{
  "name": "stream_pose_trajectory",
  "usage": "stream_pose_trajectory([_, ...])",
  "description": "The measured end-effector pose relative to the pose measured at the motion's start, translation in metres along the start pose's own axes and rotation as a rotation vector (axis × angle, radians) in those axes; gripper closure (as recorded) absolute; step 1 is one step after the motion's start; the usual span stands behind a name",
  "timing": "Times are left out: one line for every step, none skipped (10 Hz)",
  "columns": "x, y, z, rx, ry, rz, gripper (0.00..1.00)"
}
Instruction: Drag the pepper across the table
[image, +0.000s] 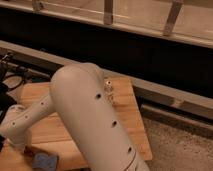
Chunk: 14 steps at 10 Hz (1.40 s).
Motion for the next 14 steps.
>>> stream_pose_trajectory([0.001,-0.003,-0.001,0.002,-0.03,0.003,1.0])
stream_pose_trajectory([0.0,-0.002,0.0,0.001,-0.039,-0.001,1.0])
stream_pose_trajectory([-0.002,0.003,0.0,0.001,-0.027,-0.006,1.0])
stream_pose_trajectory([-0.001,0.005,0.001,0.0,-0.018,-0.009,1.0])
stream_pose_trajectory([0.001,0.003,0.001,0.001,-0.019,-0.009,1.0])
stream_pose_trajectory([0.003,0.001,0.001,0.004,-0.026,-0.008,1.0])
stream_pose_trajectory([0.002,0.001,0.001,0.004,-0.03,-0.009,1.0])
stream_pose_trajectory([0.001,0.005,0.002,0.002,-0.028,-0.014,1.0])
stream_pose_trajectory([0.002,0.006,0.002,0.001,-0.025,-0.015,1.0])
stream_pose_trajectory([0.004,0.006,0.002,0.003,-0.024,-0.014,1.0])
stream_pose_trajectory([0.005,0.005,0.002,0.004,-0.025,-0.014,1.0])
stream_pose_trajectory([0.005,0.005,0.002,0.005,-0.025,-0.016,1.0])
stream_pose_trajectory([0.005,0.006,0.002,0.004,-0.027,-0.018,1.0])
stream_pose_trajectory([0.006,0.008,0.003,0.005,-0.025,-0.021,1.0])
